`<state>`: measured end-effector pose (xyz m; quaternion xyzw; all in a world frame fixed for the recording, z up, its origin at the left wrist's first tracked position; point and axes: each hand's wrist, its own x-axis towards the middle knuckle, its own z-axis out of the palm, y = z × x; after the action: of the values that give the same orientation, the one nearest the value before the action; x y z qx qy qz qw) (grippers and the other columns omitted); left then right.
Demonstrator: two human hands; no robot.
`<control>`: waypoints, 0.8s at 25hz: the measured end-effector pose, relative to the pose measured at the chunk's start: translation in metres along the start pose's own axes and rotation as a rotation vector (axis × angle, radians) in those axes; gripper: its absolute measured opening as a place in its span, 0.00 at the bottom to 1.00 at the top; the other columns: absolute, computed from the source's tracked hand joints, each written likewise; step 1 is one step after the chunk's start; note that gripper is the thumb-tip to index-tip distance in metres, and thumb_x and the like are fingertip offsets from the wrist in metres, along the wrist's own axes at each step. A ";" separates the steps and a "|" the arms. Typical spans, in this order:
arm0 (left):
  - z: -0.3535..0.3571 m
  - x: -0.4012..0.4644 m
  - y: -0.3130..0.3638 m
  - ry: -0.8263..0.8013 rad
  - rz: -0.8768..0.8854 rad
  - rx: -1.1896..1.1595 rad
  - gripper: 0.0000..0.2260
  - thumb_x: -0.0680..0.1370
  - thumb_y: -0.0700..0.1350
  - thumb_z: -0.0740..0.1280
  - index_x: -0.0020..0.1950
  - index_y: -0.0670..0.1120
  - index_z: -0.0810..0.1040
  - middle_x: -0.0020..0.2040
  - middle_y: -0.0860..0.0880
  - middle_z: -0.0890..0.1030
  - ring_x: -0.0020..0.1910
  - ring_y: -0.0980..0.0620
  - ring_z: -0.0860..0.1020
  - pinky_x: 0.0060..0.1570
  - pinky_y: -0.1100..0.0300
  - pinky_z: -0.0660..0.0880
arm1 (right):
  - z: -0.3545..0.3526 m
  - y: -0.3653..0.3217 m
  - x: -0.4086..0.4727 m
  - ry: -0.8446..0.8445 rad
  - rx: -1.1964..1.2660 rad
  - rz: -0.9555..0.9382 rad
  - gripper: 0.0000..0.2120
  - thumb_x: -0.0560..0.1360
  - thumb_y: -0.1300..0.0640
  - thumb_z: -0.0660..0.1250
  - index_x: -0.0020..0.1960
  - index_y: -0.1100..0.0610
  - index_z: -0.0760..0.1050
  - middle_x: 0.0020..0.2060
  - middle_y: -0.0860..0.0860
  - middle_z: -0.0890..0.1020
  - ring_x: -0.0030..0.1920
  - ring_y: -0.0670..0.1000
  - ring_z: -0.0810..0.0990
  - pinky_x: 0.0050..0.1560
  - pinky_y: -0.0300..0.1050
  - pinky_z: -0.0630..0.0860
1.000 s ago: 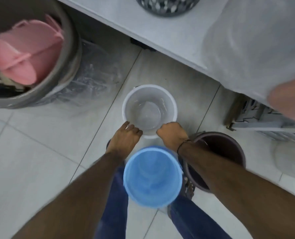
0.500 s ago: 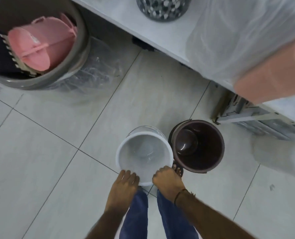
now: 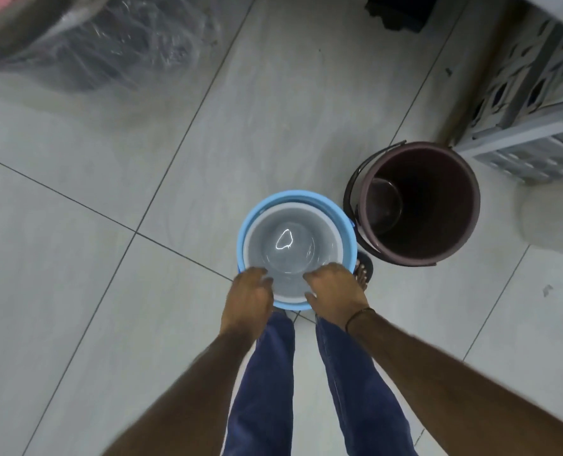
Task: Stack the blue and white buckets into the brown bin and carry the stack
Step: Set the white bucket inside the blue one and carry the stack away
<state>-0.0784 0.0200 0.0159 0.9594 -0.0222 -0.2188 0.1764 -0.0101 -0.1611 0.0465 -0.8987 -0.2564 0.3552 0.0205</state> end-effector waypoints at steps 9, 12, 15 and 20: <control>-0.011 0.054 -0.038 -0.194 -1.145 -1.191 0.27 0.72 0.43 0.77 0.69 0.42 0.73 0.61 0.42 0.79 0.56 0.39 0.80 0.58 0.40 0.79 | 0.033 0.044 0.022 0.172 1.107 1.063 0.18 0.65 0.57 0.78 0.52 0.59 0.77 0.47 0.56 0.83 0.43 0.55 0.79 0.43 0.46 0.77; -0.023 0.049 -0.028 -0.094 -1.151 -1.166 0.26 0.71 0.41 0.78 0.66 0.46 0.73 0.58 0.44 0.79 0.54 0.39 0.81 0.56 0.40 0.80 | 0.026 0.040 0.024 0.211 1.067 1.046 0.18 0.66 0.58 0.77 0.52 0.59 0.76 0.46 0.55 0.82 0.43 0.56 0.79 0.45 0.47 0.78; -0.068 0.027 -0.012 0.058 -1.159 -1.155 0.25 0.70 0.40 0.78 0.62 0.49 0.72 0.53 0.45 0.78 0.50 0.40 0.81 0.53 0.43 0.82 | -0.012 0.028 0.011 0.205 1.068 1.021 0.18 0.65 0.56 0.78 0.52 0.55 0.77 0.46 0.53 0.84 0.46 0.57 0.82 0.51 0.52 0.81; -0.184 -0.034 0.046 0.148 -1.115 -1.180 0.23 0.70 0.38 0.77 0.57 0.50 0.68 0.51 0.42 0.80 0.44 0.44 0.81 0.51 0.43 0.82 | -0.120 0.009 -0.066 0.211 1.135 1.018 0.25 0.64 0.56 0.76 0.60 0.54 0.75 0.54 0.55 0.83 0.54 0.58 0.81 0.56 0.51 0.78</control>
<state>-0.0289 0.0415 0.2012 0.5907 0.5892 -0.1860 0.5189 0.0314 -0.1824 0.1754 -0.7869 0.4135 0.3104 0.3367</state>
